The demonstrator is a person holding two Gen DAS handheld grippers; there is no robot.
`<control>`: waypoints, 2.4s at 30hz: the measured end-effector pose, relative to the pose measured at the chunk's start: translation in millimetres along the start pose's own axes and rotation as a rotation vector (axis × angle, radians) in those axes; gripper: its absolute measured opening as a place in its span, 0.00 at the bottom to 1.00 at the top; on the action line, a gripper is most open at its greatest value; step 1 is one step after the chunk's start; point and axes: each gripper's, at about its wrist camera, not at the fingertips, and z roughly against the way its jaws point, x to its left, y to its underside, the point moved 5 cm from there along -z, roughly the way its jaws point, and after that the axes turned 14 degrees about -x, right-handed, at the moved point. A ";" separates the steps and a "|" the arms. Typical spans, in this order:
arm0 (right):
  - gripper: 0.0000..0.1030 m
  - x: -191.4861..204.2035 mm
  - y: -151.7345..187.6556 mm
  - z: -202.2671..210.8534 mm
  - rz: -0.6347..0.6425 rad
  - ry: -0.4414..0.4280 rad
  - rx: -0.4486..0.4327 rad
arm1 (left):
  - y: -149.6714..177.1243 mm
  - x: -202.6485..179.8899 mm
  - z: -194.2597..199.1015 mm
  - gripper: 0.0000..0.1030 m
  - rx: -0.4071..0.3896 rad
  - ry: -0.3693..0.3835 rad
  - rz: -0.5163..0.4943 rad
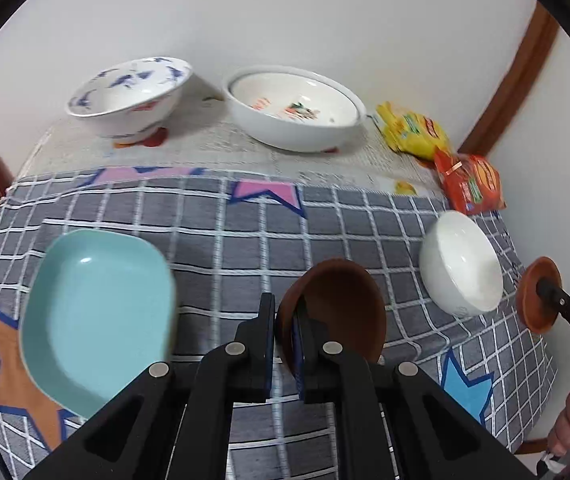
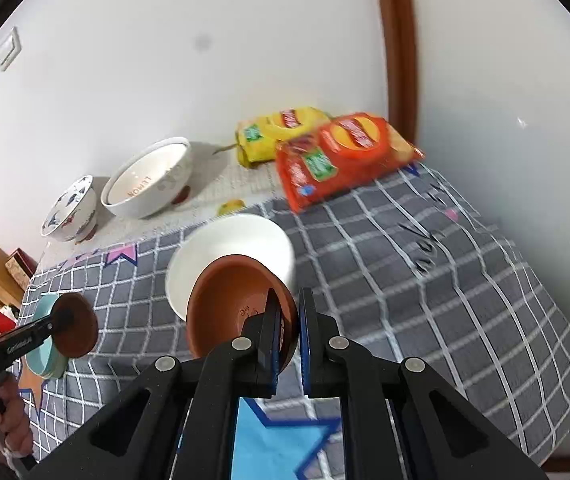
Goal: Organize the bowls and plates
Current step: 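Lower the right gripper's brown bowl into the white bowl while the left holds its brown bowl, then open the right gripper and carry the left gripper's brown bowl toward the white bowl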
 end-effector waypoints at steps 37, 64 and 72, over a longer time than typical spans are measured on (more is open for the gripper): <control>0.08 29.4 19.3 -121.3 0.135 0.056 0.215 | -3.4 13.4 -26.4 0.08 0.030 0.047 0.027; 0.25 40.7 21.0 -113.1 0.343 0.093 0.208 | 0.4 13.9 -6.2 0.08 0.029 0.028 0.022; 0.25 29.2 0.9 -59.8 0.222 0.010 0.113 | -1.5 -10.4 8.1 0.08 0.021 0.046 -0.005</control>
